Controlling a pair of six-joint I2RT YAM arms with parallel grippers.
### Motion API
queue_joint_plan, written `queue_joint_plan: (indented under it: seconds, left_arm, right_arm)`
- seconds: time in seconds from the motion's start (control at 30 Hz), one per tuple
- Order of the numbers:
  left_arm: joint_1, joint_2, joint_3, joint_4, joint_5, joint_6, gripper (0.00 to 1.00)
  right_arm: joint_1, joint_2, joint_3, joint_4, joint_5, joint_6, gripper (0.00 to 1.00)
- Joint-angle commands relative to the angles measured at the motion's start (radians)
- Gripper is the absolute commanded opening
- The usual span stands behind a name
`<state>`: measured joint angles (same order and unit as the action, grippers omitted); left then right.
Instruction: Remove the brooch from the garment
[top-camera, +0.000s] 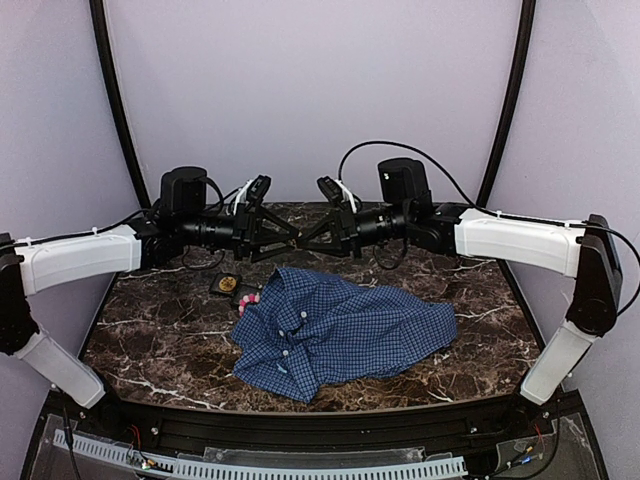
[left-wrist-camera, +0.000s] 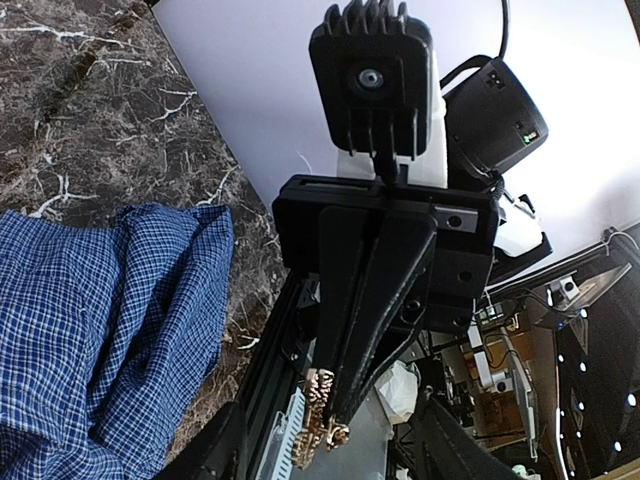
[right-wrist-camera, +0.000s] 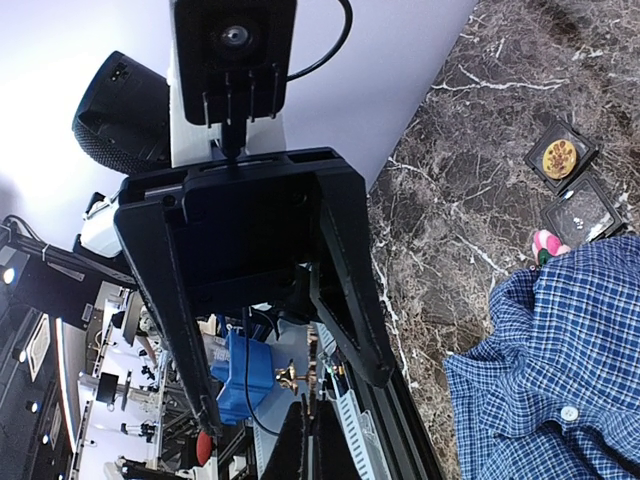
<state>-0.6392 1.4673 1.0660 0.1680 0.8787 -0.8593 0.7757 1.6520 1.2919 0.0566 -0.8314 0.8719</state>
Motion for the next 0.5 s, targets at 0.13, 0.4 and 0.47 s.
queue_joint_plan:
  seconds: [0.13,0.4,0.47]
  left_arm:
    - [-0.007,0.012,0.024,0.036,0.023,-0.009,0.41]
    - [-0.007,0.020,0.021,0.056,0.031,-0.024,0.29]
    - [-0.006,0.022,0.020,0.060,0.033,-0.025,0.26]
  right_arm:
    - [-0.006,0.018,0.026,0.005,-0.020,-0.013,0.00]
    - [-0.006,0.021,0.030,0.006,-0.020,-0.012,0.00]
    - [-0.005,0.023,0.030,0.008,-0.020,-0.010,0.00]
